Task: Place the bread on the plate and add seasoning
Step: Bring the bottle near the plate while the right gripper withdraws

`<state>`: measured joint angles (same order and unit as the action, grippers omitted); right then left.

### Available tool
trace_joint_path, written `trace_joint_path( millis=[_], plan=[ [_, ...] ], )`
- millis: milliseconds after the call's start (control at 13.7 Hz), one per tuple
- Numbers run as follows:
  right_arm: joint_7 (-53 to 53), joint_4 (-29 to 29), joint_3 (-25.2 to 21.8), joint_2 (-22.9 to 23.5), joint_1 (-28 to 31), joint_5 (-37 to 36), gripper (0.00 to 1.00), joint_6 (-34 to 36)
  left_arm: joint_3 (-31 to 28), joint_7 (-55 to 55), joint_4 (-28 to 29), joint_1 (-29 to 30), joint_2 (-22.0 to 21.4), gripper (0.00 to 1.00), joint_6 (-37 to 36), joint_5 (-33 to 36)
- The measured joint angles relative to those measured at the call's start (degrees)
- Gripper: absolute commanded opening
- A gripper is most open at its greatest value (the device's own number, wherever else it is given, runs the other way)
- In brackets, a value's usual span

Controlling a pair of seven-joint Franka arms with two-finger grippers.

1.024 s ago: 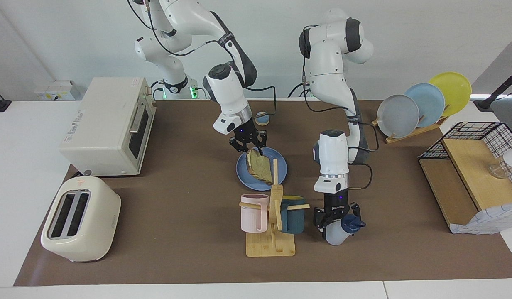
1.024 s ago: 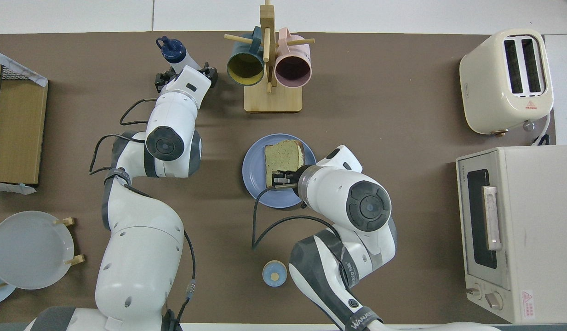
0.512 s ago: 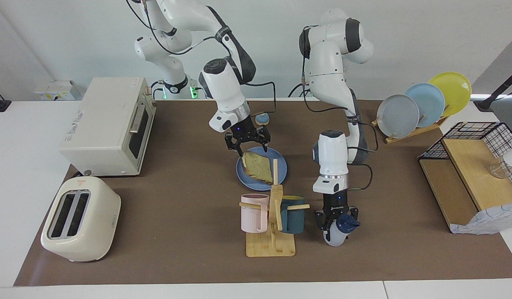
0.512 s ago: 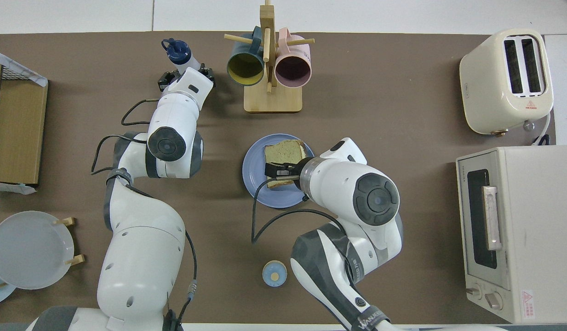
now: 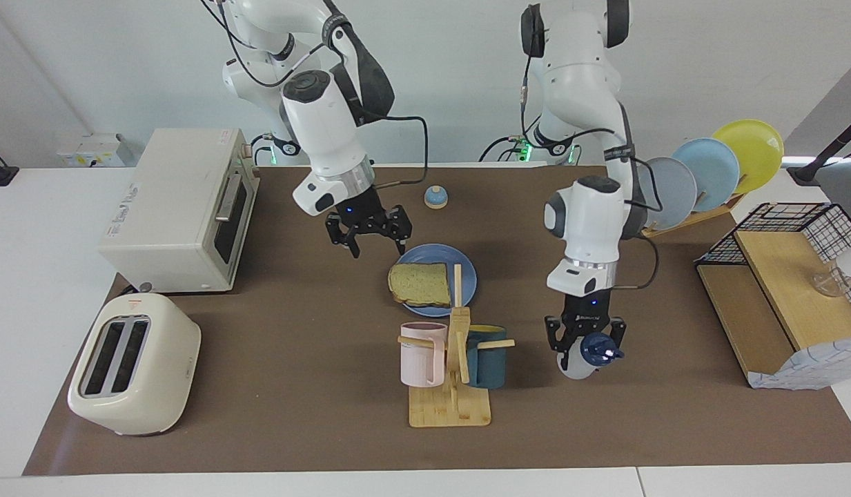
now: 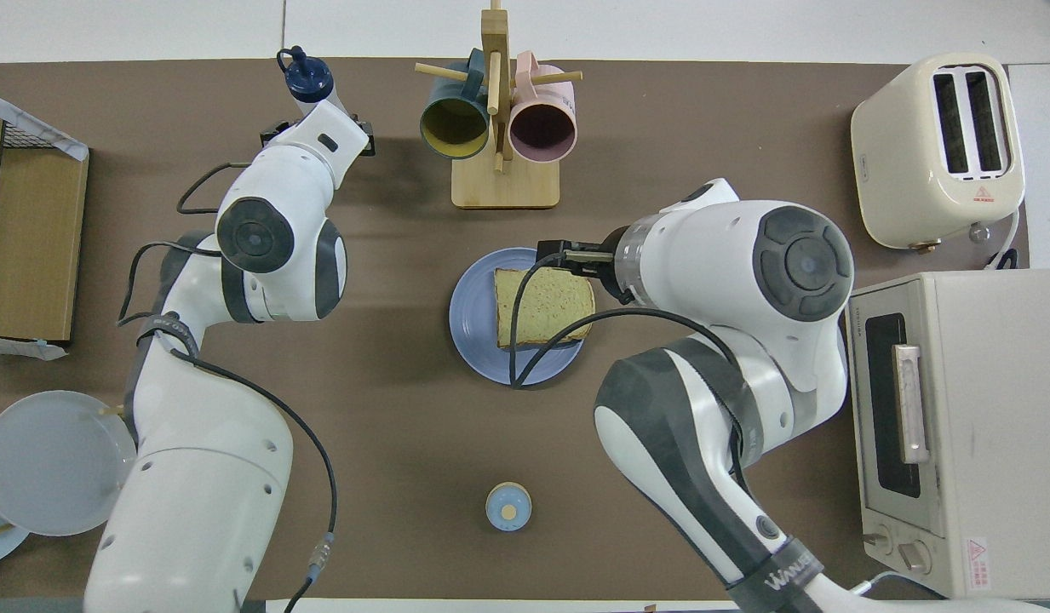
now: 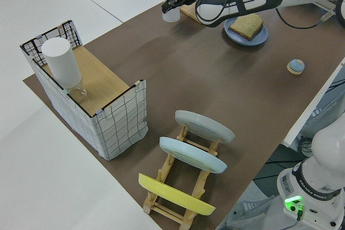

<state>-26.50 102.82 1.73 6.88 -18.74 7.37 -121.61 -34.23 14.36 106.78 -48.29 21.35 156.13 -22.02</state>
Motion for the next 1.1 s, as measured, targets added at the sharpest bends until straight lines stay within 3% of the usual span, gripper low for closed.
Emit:
trace_joint_path(
  millis=[146, 293, 512, 732, 1098],
  plan=[
    [1.9, -3.1, -0.2, -1.0, 4.0, -4.0, 1.0, 7.5, -0.1, 12.2, 4.1, 0.0, -10.3, 0.0, -9.7, 2.1],
    [7.1, -4.6, -0.4, -3.9, 8.7, -5.5, 1.0, 15.4, 0.0, 22.0, 7.7, 0.0, -19.0, 0.0, -17.2, 9.3],
    [12.4, -5.0, -0.6, -10.4, 14.2, -5.6, 1.0, 28.7, 2.0, 29.7, 9.6, -0.2, -29.1, 0.0, -31.7, 18.6],
    [15.6, -4.6, -0.5, -13.9, 15.4, -6.6, 1.0, 34.0, 7.6, 33.8, 10.4, -0.3, -33.6, 0.0, -43.5, 19.7],
    [19.5, -9.2, -1.8, -7.6, 16.9, -6.9, 1.0, 36.3, 18.9, 34.2, 11.2, -0.9, -34.1, 0.0, -50.6, 19.8]
  ],
)
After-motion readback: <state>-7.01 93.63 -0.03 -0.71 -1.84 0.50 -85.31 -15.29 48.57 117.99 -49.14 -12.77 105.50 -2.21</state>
